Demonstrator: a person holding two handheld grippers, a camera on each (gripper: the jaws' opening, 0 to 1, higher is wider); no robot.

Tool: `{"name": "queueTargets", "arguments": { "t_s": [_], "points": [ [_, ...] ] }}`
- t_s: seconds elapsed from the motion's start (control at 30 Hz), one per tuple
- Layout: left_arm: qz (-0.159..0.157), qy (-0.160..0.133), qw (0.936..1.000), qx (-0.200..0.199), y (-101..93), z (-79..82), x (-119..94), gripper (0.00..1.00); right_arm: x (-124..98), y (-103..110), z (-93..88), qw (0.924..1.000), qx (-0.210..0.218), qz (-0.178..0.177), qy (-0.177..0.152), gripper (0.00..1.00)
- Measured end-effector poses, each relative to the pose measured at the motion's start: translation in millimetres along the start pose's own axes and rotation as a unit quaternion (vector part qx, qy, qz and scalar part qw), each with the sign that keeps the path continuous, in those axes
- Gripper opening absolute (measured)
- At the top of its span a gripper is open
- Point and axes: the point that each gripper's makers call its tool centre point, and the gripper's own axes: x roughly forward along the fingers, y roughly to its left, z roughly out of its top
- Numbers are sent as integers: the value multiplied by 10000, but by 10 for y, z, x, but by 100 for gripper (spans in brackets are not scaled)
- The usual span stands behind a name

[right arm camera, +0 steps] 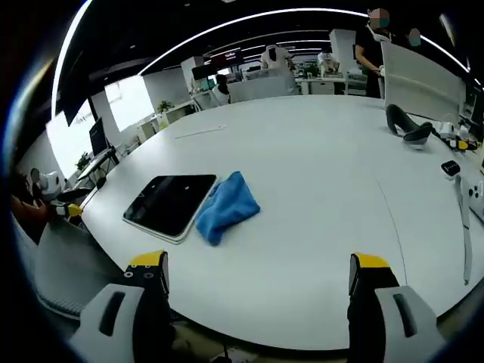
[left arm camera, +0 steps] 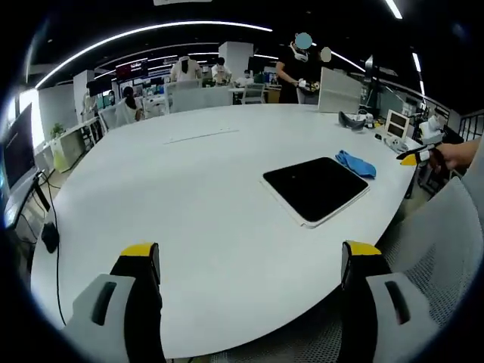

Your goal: Wipe the mirror surface with the cleaning cloth until all visible marks leave the cleaned area.

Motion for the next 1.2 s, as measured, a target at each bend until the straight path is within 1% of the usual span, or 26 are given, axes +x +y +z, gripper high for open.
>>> {"name": "queueTargets", "arguments": {
  "t_s": [0.1,0.27,0.33,0.43,0.53,0.57,0.7,0.87,1.2],
  "points": [
    [-8,10,10000,-1,3,-10,4,99,13,7,-14,10000,-22,3,43,98],
    [17,-22,10000,23,15,-10,0,99,10,12,20,10000,-73,6,25,98],
    [4,-11,10000,48,15,-19,1,98,1,6,48,10000,-24,-18,-18,98],
    [5,-42,10000,48,18,-11,-5,98,8,-24,40,10000,12,-71,-7,98],
    [-17,-55,10000,44,15,-15,0,98,-9,-11,46,10000,-6,-99,-5,98],
    [-14,-21,10000,50,16,-29,2,98,-17,-9,49,9999,-3,-108,-19,98],
    [-36,-60,10000,49,12,-7,-1,99,-22,-23,40,9999,83,-148,-8,98],
    [-31,-98,9999,19,12,8,-6,99,-28,-23,66,9998,50,-173,-31,98],
    [-48,-103,9999,23,-1,13,-3,99,-28,-23,-23,9998,105,-179,-30,98]
  ]
}}
